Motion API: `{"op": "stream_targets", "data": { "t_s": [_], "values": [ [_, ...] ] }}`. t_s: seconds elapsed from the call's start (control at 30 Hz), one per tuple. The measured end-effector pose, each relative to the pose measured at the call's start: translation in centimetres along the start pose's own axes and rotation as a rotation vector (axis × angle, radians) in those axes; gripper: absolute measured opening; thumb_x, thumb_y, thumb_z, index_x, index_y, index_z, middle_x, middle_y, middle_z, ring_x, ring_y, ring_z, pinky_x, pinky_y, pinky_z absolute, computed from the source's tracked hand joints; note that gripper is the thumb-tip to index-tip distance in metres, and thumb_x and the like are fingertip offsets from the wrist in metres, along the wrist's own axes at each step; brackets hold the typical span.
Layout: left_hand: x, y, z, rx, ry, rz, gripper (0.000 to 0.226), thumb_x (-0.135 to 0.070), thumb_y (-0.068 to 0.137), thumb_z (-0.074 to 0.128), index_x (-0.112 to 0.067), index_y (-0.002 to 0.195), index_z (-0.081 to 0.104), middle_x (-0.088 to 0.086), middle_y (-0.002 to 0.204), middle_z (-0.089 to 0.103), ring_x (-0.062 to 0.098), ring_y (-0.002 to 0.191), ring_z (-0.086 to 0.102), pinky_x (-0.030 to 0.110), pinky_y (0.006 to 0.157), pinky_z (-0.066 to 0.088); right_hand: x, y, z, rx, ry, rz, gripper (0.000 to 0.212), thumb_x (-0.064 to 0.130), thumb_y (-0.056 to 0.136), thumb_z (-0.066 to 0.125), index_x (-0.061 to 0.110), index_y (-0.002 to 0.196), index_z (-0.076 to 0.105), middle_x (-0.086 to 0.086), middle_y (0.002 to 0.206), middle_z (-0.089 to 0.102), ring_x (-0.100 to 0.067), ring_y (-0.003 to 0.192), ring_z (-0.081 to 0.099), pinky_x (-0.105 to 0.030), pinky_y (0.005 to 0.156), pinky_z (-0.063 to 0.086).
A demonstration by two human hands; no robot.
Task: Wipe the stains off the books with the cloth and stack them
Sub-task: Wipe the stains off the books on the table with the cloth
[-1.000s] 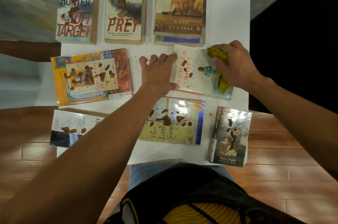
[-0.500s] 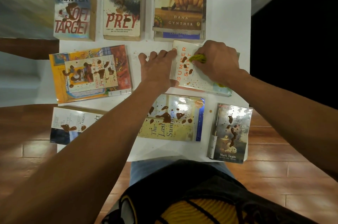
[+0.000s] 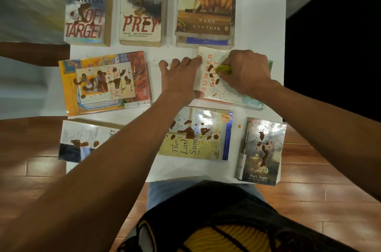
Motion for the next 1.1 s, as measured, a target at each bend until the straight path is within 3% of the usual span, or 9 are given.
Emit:
{"op": "stream_targets", "data": {
  "t_s": [0.13,0.27,0.47,0.6,0.73,0.87,1.0,1.1],
  "values": [
    [0.0,0.0,0.0,0.009,-0.006,-0.002,0.098,-0.054,0.075,0.08,-0.031,0.153,0.025,-0.003,0.144,0.046,0.026,0.134,0.04,0.052,0.112,0.018,-0.9,0.1,-0.5,-0.002,0.087,0.089,0.035,0.048,0.094,0.062,0.019,0.112,0.069,-0.004,0.106,0.071,-0.026,0.094,0.064,-0.032,0.071,0.038],
    [0.1,0.1,-0.1,0.004,0.005,0.003,0.098,-0.055,0.075,0.08,-0.03,0.153,0.025,-0.003,0.144,0.046,0.026,0.134,0.04,0.052,0.111,0.019,-0.8,-0.1,-0.2,0.069,0.106,0.047,0.035,0.05,0.091,0.065,0.023,0.113,0.07,-0.002,0.107,0.071,-0.021,0.09,0.06,-0.033,0.072,0.041],
    [0.0,0.1,-0.1,0.004,0.004,0.002,0.098,-0.056,0.075,0.08,-0.031,0.152,0.026,-0.003,0.143,0.047,0.026,0.134,0.041,0.052,0.112,0.018,-2.7,0.1,-0.6,0.026,0.23,0.194,0.034,0.048,0.092,0.066,0.026,0.117,0.07,0.001,0.107,0.068,-0.015,0.083,0.052,-0.031,0.073,0.039],
    [0.0,0.0,-0.1,0.005,0.005,0.003,0.097,-0.055,0.076,0.079,-0.03,0.153,0.025,-0.003,0.144,0.046,0.026,0.134,0.04,0.051,0.111,0.018,-1.0,-0.3,-0.3,0.056,0.106,0.049,0.033,0.048,0.091,0.066,0.022,0.113,0.069,-0.002,0.108,0.069,-0.024,0.094,0.061,-0.033,0.074,0.041],
    [0.0,0.0,-0.1,0.004,0.006,0.006,0.097,-0.055,0.075,0.08,-0.03,0.152,0.026,-0.003,0.143,0.047,0.026,0.133,0.041,0.052,0.111,0.019,-1.9,0.5,-1.1,0.019,0.114,0.135,0.031,0.046,0.092,0.064,0.026,0.115,0.069,-0.001,0.108,0.068,-0.02,0.086,0.057,-0.034,0.073,0.044],
    [0.0,0.0,-0.1,0.002,0.006,0.007,0.097,-0.055,0.075,0.08,-0.03,0.152,0.026,-0.002,0.144,0.046,0.027,0.134,0.04,0.052,0.111,0.018,-0.4,-0.2,-0.5,0.089,0.046,-0.016,0.032,0.046,0.092,0.066,0.024,0.115,0.069,-0.003,0.109,0.067,-0.026,0.097,0.062,-0.035,0.076,0.043],
    [0.0,0.0,-0.1,0.009,0.0,0.002,0.098,-0.055,0.075,0.08,-0.03,0.152,0.025,-0.002,0.144,0.046,0.027,0.134,0.04,0.052,0.112,0.018,-1.5,0.4,-0.8,0.024,0.121,0.098,0.034,0.047,0.091,0.067,0.026,0.117,0.068,-0.002,0.113,0.066,-0.024,0.098,0.063,-0.038,0.08,0.049],
    [0.0,0.0,-0.1,0.005,0.005,0.006,0.098,-0.055,0.075,0.08,-0.03,0.152,0.025,-0.002,0.144,0.046,0.027,0.134,0.04,0.052,0.111,0.019,-0.5,0.2,-0.4,0.059,0.086,0.005,0.033,0.046,0.091,0.067,0.024,0.117,0.069,-0.002,0.114,0.066,-0.026,0.101,0.063,-0.035,0.077,0.045]
  ]
}}
Point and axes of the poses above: each hand's wrist, its own y-axis towards the middle knuckle, its own z-axis out of the palm, x = y × z, the point moved 7 cm from there along y, towards the middle knuckle
